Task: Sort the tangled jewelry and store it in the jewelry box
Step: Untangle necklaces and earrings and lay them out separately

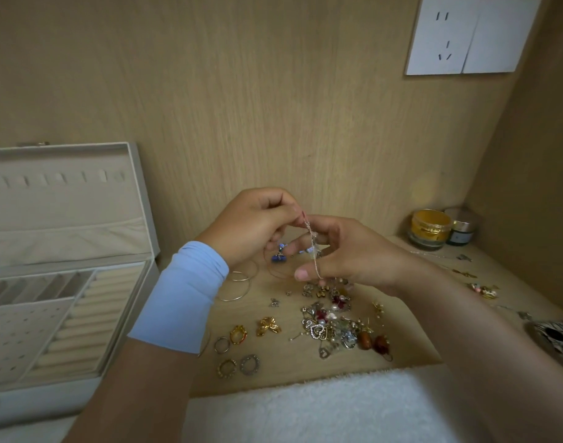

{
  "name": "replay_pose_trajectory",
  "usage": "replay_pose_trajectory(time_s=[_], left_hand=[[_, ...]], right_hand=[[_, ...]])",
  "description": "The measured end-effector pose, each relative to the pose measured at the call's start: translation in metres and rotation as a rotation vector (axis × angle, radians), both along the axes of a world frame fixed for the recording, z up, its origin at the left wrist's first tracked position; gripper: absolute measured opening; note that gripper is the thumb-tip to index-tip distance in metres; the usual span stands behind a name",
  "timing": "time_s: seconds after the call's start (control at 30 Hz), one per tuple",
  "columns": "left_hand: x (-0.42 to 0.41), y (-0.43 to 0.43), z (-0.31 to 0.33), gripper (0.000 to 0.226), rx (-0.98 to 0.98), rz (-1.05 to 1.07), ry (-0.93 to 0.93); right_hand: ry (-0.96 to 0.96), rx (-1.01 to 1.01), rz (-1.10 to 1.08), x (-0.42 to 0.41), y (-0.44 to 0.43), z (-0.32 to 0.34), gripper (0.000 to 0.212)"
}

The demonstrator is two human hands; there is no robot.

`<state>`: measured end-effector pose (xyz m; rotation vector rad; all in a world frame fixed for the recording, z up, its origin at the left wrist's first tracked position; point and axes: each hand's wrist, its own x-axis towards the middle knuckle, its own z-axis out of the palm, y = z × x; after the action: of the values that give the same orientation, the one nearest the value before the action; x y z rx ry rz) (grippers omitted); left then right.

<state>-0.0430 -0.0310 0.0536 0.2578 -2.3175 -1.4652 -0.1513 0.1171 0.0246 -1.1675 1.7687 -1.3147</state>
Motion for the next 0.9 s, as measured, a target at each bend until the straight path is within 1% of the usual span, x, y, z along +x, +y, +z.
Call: replay_pose_trajectory(time_s=[0.07, 0.17, 0.23, 0.3, 0.33, 0.4, 0.47, 0.5, 0.63, 0.73, 0.77, 0.8, 0.87, 0.9], left_hand=[[0.001, -0.002, 0.002, 0.025, 0.054, 0.011, -0.006], [0.001, -0.002, 0.002, 0.028, 0.058, 0.044, -0.021], [0.002, -0.004, 0.001, 0.028, 0.034, 0.061, -0.026], [0.004, -0.006, -0.001, 0.022, -0.034, 0.074, -0.041], [0.004, -0.007, -0.002, 0.019, -0.066, 0.078, -0.040], [0.005, -0.008, -0.002, 0.017, -0.099, 0.082, -0.014], [0.004, -0.008, -0.003, 0.015, -0.085, 0.089, 0.017], [0.003, -0.008, -0.004, 0.015, -0.067, 0.087, 0.021], [-0.002, -0.006, -0.008, 0.021, 0.025, 0.032, -0.011], [-0.004, -0.010, -0.010, 0.024, 0.059, 0.037, -0.035], [-0.005, -0.011, -0.011, 0.024, 0.067, 0.041, -0.041], [-0.005, -0.011, -0.012, 0.025, 0.049, 0.055, -0.054], [-0.005, -0.012, -0.013, 0.023, -0.079, 0.110, -0.102], [-0.004, -0.012, -0.014, 0.021, -0.149, 0.123, -0.128]], right_hand=[[0.038, 0.031, -0.006, 0.000, 0.000, -0.002, 0.071], [0.161, 0.127, 0.000, -0.002, 0.002, -0.001, 0.073], [0.230, 0.185, 0.005, -0.004, 0.004, 0.000, 0.075], [0.255, 0.197, 0.011, -0.005, 0.005, 0.002, 0.074], [0.274, 0.202, 0.015, -0.006, 0.005, 0.002, 0.071], [0.301, 0.225, 0.021, -0.010, 0.006, 0.002, 0.056], [0.289, 0.259, 0.027, -0.013, 0.007, 0.001, 0.040], [0.285, 0.266, 0.031, -0.013, 0.007, 0.000, 0.039], [0.254, 0.239, 0.036, -0.014, 0.006, -0.001, 0.056], [0.183, 0.265, 0.062, -0.017, 0.009, 0.001, 0.065], [0.162, 0.276, 0.062, -0.019, 0.011, 0.002, 0.063], [0.162, 0.289, 0.062, -0.022, 0.014, 0.004, 0.053], [0.219, 0.326, 0.074, -0.028, 0.021, 0.009, 0.023], [0.237, 0.358, 0.086, -0.030, 0.024, 0.011, 0.014]])
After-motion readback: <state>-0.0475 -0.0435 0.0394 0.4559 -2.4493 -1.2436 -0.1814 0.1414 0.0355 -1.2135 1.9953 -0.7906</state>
